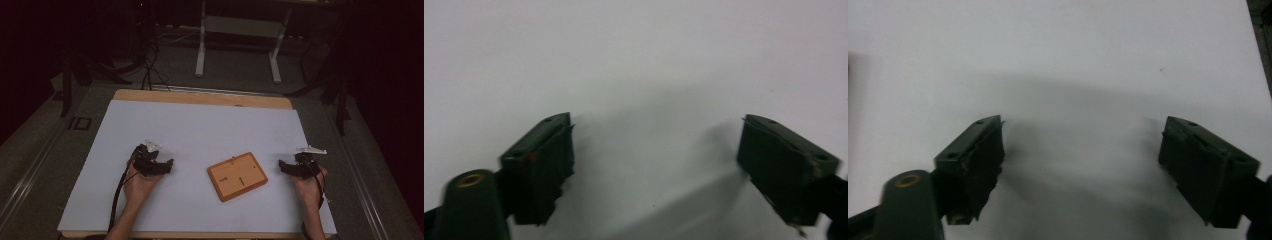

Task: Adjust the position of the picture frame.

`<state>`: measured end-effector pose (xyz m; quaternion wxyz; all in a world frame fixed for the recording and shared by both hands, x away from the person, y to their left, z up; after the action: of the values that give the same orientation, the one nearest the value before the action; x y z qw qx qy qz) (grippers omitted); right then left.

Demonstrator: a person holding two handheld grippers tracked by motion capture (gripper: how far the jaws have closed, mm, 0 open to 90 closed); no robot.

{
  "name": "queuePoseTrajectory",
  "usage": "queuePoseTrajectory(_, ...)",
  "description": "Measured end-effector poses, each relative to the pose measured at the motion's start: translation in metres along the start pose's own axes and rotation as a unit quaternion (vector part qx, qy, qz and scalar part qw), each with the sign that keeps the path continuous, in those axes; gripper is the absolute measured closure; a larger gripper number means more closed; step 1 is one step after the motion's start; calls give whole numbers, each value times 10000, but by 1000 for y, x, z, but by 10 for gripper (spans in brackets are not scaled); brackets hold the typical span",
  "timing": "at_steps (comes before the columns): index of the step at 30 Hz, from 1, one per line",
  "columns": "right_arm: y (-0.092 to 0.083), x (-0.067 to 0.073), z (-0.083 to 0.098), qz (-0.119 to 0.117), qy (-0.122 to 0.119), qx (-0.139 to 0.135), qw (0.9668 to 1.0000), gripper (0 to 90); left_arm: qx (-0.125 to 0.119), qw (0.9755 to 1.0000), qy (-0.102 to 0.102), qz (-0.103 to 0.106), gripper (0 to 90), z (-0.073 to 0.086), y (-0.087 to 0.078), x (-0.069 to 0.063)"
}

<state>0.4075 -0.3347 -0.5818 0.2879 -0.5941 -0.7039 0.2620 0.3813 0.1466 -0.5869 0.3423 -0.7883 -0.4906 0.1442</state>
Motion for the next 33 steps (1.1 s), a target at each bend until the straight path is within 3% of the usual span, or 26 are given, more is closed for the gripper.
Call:
queuePoseTrajectory(1, 0, 0, 0, 0, 0, 0, 10000, 189, 0, 10000, 0, 0, 251, 0, 0, 0)
queuePoseTrajectory(2, -1, 1, 0, -12, -36, -34, 10000, 252, 3, 10000, -58, -76, 251, -1, -2, 1)
queuePoseTrajectory(3, -3, 6, -2, -136, -181, -109, 9997, 334, 1, 9999, -95, -105, 463, -1, -4, 1)
queuePoseTrajectory(6, -6, 15, -5, -307, -367, -229, 9986, 378, -271, 9993, -164, 175, 493, -7, -15, -4)
queuePoseTrajectory(11, -12, 27, -7, -550, -438, -342, 9969, 402, -394, 9984, 56, 398, 507, -13, -24, -15)
queuePoseTrajectory(12, -12, 29, -7, -620, -475, -340, 9964, 436, -468, 9973, 220, 520, 516, -17, -29, -23)
queuePoseTrajectory(16, -17, 37, -6, -1003, -529, -372, 9929, 581, -707, 9927, 426, 875, 582, -27, -39, -39)
queuePoseTrajectory(22, -28, 51, -4, -1336, -735, -479, 9871, 703, -776, 9885, 633, 1132, 681, -41, -38, -61)
queuePoseTrajectory(26, -35, 56, -2, -1606, -692, -520, 9832, 708, -749, 9863, 740, 1272, 727, -49, -34, -72)
queuePoseTrajectory(33, -35, 58, -1, -1766, -597, -601, 9806, 710, -744, 9803, 952, 1560, 893, -62, -26, -93)
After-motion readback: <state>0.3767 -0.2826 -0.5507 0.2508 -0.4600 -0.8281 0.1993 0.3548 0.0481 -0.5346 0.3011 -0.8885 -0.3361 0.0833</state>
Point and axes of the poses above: each handheld gripper's, and its own axes: y roughly forward along the jaws, z roughly out of its underside, x roughly to its left, the point moved 6 cm from there along y, roughly forward along the jaws, and after that the axes turned 8 degrees about y, right-handed, at the moved point
